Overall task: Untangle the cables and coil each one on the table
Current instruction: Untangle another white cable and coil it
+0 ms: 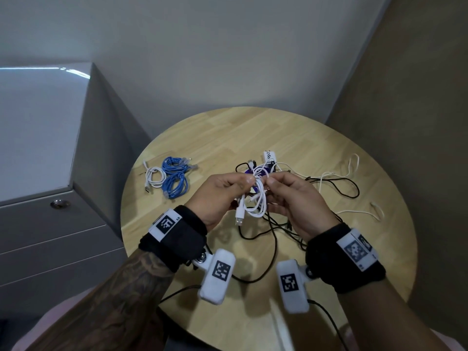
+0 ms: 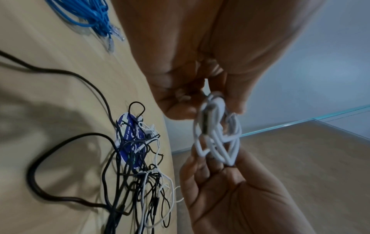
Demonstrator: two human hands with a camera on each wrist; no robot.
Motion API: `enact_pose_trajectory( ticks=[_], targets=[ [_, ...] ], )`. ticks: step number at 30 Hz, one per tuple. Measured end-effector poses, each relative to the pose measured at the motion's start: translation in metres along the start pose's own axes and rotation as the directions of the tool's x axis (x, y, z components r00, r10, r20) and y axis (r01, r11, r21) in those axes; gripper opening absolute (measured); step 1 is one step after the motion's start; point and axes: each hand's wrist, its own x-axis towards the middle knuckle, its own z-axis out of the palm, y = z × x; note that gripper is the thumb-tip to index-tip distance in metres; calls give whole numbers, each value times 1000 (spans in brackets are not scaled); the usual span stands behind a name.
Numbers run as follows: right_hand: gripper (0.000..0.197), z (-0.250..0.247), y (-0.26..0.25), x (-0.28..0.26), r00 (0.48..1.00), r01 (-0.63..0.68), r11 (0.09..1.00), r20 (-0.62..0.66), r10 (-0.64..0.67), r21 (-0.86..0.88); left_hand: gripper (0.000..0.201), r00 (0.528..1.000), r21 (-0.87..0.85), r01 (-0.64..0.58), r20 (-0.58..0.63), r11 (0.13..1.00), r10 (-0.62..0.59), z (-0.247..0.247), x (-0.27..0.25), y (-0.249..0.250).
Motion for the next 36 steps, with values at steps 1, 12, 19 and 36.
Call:
enact_pose_trajectory(
  ticks=[1, 12, 19, 36],
  targets=[
    [15, 2, 1, 0, 1000, -10, 1000, 10, 10, 19, 34, 1000, -1, -1, 8, 1000, 1, 0, 0, 0],
    [35, 17, 7, -8, 985, 159, 982, 84, -151, -103, 22, 978, 133, -154, -119, 979, 170, -2, 3, -2],
    [23, 14, 6, -8, 973, 227, 946, 84, -213, -230, 30, 954, 161, -215, -178, 963, 242, -4, 6, 1],
    [19, 11, 6, -13, 890, 360, 604, 68, -451, -711, 12, 895, 481, -325, -122, 814, 430, -7, 9, -3]
  ],
)
